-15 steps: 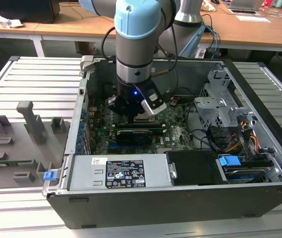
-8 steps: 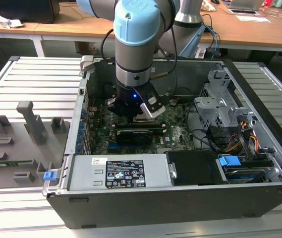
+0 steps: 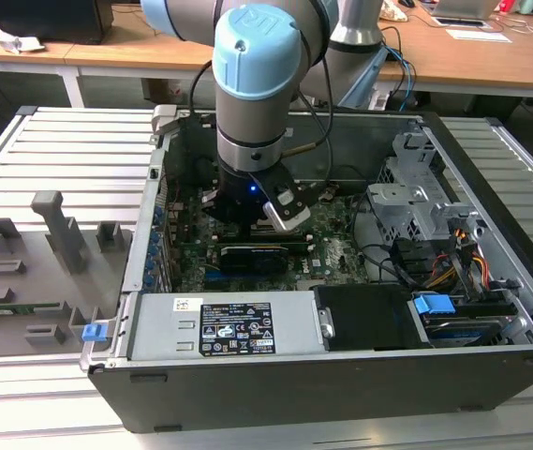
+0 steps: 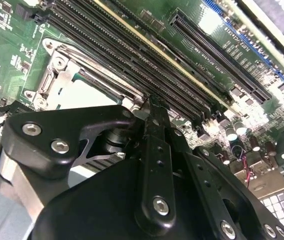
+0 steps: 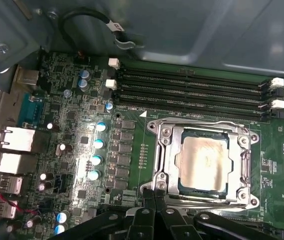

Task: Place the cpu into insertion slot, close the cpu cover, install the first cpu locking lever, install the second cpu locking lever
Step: 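Install the second cpu locking lever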

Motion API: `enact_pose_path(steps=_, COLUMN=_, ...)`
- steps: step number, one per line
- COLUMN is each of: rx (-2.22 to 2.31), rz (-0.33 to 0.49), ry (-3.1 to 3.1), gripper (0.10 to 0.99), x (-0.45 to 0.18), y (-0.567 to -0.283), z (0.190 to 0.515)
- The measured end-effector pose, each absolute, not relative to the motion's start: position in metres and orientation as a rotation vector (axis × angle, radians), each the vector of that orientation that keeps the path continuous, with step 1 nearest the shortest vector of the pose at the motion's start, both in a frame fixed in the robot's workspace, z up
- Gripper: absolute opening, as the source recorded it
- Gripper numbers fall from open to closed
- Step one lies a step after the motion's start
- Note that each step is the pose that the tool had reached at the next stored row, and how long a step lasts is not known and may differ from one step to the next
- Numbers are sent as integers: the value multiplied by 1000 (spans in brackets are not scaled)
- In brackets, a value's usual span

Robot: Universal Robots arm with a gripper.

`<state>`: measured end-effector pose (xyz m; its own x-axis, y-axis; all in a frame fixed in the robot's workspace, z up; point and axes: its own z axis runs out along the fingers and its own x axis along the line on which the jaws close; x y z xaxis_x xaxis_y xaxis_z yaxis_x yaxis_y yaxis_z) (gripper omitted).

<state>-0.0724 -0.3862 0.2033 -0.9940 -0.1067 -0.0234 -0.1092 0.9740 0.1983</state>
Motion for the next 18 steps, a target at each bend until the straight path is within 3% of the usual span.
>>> enact_pose_path(steps=11, rx=-170, rz=344, ry=3104, gripper=106, x=-77, y=-386, z=197)
enact_pose_path(steps=18, rx=-170, rz=345, ry=3104, gripper=106, x=-77, y=-387, z=210)
